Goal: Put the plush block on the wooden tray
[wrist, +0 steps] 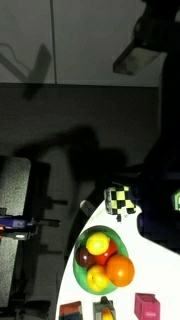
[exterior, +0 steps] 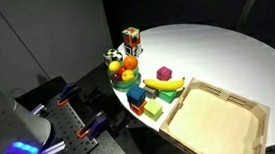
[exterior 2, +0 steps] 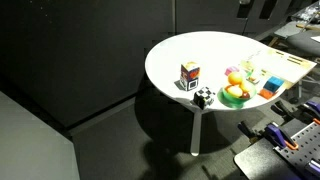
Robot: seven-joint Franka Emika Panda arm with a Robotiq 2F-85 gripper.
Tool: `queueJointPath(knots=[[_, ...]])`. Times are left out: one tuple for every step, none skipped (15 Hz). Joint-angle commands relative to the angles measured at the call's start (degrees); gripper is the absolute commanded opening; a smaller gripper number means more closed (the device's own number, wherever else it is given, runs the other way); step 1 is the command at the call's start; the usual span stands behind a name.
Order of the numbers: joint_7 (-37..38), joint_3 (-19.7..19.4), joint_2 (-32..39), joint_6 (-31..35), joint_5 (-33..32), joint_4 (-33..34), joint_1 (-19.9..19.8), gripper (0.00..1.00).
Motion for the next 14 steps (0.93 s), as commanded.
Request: queueJointPath(knots=[[-0.23, 0.69, -0.04, -0.23, 0.24, 0.13, -0.85, 1.00], [-0.23, 0.69, -0.07, -0.23, 0.24, 0.14, -0.85, 1.00], [-0.23, 0.69, -0.07, -0.22, 0.24, 0.14, -0.85, 1.00], [-0.23, 0.69, -0.07, -0.22, 0.24, 0.14, -0.85, 1.00], [-0.23, 0.69, -0.07, -0.22, 0.24, 0.14, -0.85, 1.00], [-0.23, 0.69, -0.07, -0.22, 0.24, 0.14, -0.85, 1.00], [-0.23, 0.69, -0.07, -0.22, 0.24, 0.14, -0.85, 1.00], [-0.23, 0.69, -0.07, -0.22, 0.24, 0.14, -0.85, 1.00], [-0.09, 0.69, 0.21, 0.09, 0.02, 0.21, -1.04, 1.00], [0.09, 0.75, 0.46, 0.20, -0.17, 0.29, -1.23, 1.00], [0.16, 0.73, 0.71, 0.47, -0.38, 0.35, -1.46, 1.00], [0.22, 0.75, 0.83, 1.17, -0.67, 0.28, -1.71, 1.00], [0.25, 0.71, 1.10, 1.45, -0.93, 0.38, -1.95, 1.00], [0.36, 0.65, 1.39, 1.98, -1.14, 0.48, -2.27, 1.00]])
